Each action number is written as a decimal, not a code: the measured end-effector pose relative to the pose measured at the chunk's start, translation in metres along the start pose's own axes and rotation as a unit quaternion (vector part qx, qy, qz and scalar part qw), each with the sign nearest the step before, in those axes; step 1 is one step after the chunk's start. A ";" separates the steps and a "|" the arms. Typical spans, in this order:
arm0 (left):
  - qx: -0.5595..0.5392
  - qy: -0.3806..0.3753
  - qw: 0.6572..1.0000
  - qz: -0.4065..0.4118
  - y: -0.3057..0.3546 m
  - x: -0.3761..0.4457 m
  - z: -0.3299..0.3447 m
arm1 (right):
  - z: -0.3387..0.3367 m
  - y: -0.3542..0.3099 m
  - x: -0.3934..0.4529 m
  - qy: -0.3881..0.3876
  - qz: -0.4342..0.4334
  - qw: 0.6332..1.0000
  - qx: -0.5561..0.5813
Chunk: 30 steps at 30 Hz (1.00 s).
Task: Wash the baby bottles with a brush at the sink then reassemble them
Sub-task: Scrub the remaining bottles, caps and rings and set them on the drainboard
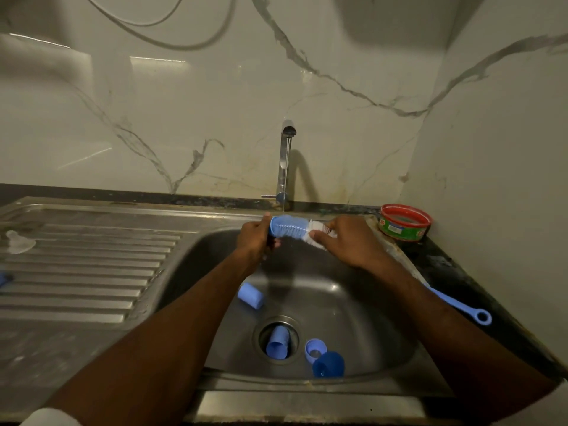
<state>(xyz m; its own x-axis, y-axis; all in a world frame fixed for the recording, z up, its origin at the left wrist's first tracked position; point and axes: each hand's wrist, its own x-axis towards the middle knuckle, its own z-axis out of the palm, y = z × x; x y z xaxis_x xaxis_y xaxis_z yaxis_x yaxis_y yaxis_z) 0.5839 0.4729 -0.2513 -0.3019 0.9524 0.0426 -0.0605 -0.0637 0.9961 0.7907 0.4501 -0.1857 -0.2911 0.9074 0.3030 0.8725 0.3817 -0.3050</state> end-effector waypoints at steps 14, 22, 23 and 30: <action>-0.023 -0.055 0.998 -0.038 0.000 -0.005 0.001 | 0.006 0.004 -0.003 0.060 0.062 0.996 -0.032; 0.047 -0.016 0.999 0.016 -0.008 -0.003 0.003 | 0.002 -0.003 0.001 -0.024 0.041 0.998 -0.041; 0.018 -0.028 0.999 -0.006 -0.008 -0.003 0.002 | 0.002 -0.002 0.001 0.011 0.051 0.998 -0.032; 0.072 -0.025 0.997 0.013 -0.010 -0.001 0.008 | 0.011 0.007 -0.001 -0.083 0.087 0.990 -0.078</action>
<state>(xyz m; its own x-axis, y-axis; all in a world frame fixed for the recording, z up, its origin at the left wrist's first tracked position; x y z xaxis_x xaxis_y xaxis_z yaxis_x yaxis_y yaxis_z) 0.5926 0.4755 -0.2607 -0.2533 0.9650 0.0682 0.0851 -0.0480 0.9952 0.7929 0.4536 -0.1986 -0.1799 0.9784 0.1023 0.9611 0.1970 -0.1936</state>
